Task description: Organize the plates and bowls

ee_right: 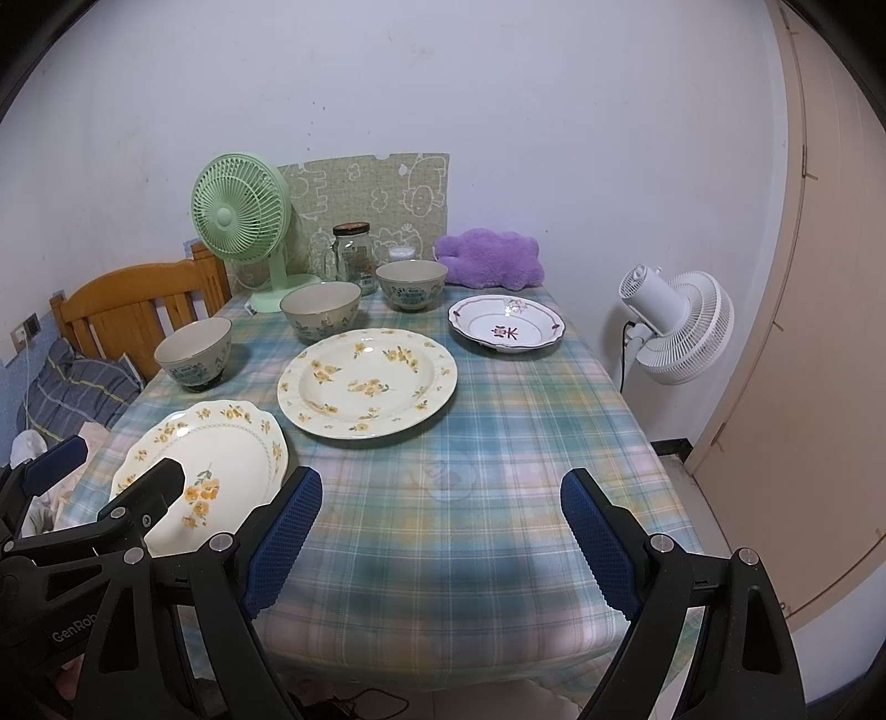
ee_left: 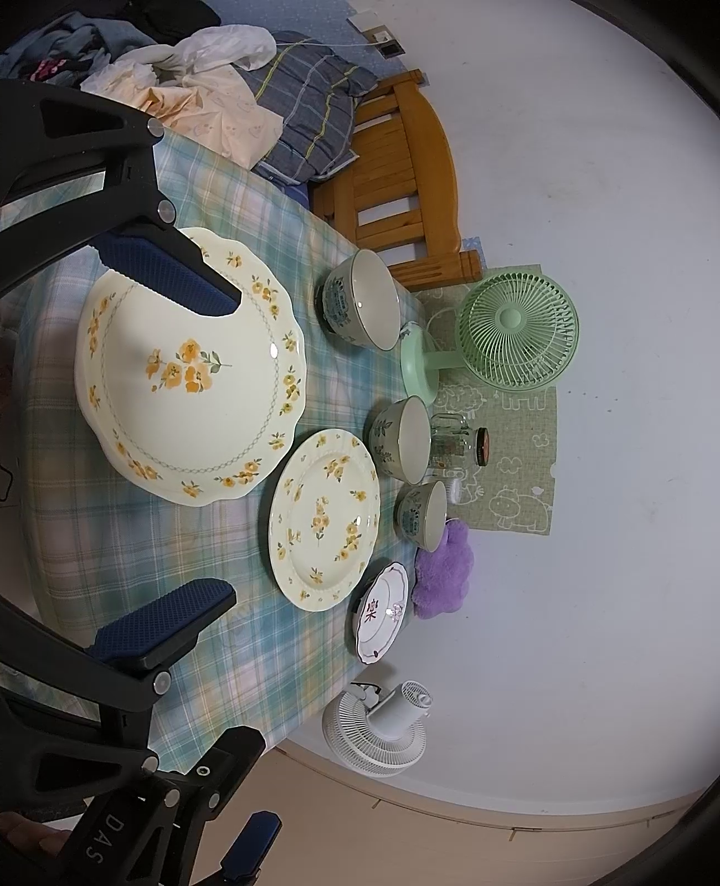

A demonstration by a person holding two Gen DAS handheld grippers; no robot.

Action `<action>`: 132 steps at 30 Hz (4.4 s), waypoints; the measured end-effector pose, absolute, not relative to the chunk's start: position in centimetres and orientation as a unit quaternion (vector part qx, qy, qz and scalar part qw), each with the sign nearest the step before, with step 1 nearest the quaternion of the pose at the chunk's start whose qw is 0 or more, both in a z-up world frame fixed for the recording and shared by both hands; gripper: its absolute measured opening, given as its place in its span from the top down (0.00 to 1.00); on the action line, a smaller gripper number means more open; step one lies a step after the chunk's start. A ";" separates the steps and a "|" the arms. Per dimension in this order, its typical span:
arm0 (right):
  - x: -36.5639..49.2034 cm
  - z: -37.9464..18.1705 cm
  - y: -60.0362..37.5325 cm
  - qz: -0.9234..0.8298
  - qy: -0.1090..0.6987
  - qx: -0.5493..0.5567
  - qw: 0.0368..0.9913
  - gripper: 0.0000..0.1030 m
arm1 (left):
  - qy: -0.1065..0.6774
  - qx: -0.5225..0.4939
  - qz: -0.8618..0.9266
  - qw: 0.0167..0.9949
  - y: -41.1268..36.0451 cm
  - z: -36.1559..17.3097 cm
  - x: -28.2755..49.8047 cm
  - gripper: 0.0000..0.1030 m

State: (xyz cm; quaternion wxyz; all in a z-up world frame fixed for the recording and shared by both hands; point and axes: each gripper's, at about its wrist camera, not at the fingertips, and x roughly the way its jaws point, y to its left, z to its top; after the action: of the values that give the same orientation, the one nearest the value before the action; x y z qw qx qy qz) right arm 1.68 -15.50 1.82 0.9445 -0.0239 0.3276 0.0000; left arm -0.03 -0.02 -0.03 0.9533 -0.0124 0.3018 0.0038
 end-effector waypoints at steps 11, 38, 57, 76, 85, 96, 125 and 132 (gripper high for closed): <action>1.9 1.7 -15.9 -0.001 0.333 -0.024 0.943 0.13 | 0.305 -0.013 0.006 0.952 0.4 -0.3 0.2 0.07; 6.9 1.7 -10.7 -0.016 0.369 -0.010 0.929 0.13 | 0.315 -0.028 0.001 0.949 5.2 0.3 4.4 0.10; 11.2 -1.8 -5.0 0.010 0.421 -0.012 0.907 0.13 | 0.385 -0.019 0.035 0.922 11.1 -2.9 8.4 0.14; 16.3 -9.9 -0.7 0.021 0.506 -0.022 0.862 0.20 | 0.499 -0.024 0.032 0.866 14.2 -10.4 12.8 0.25; 17.1 -11.7 -0.4 0.015 0.535 -0.014 0.845 0.33 | 0.508 -0.027 0.000 0.861 14.3 -10.7 13.6 0.28; 16.7 -11.3 0.5 -0.017 0.550 -0.013 0.835 0.35 | 0.530 -0.019 -0.035 0.847 14.5 -10.7 13.8 0.29; 15.9 -6.7 -10.4 -0.017 0.516 0.012 0.856 0.35 | 0.496 -0.007 -0.034 0.867 3.1 -6.8 13.1 0.29; 16.6 -6.0 -15.1 -0.002 0.510 0.000 0.860 0.35 | 0.493 -0.020 -0.018 0.869 -1.3 -6.6 13.5 0.29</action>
State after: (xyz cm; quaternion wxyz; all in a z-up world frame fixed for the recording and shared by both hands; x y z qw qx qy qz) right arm 16.62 -15.05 -5.97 0.8599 -0.0004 0.5104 -0.0017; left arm 13.45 -1.27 -6.62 0.8693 -0.0204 0.4935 -0.0183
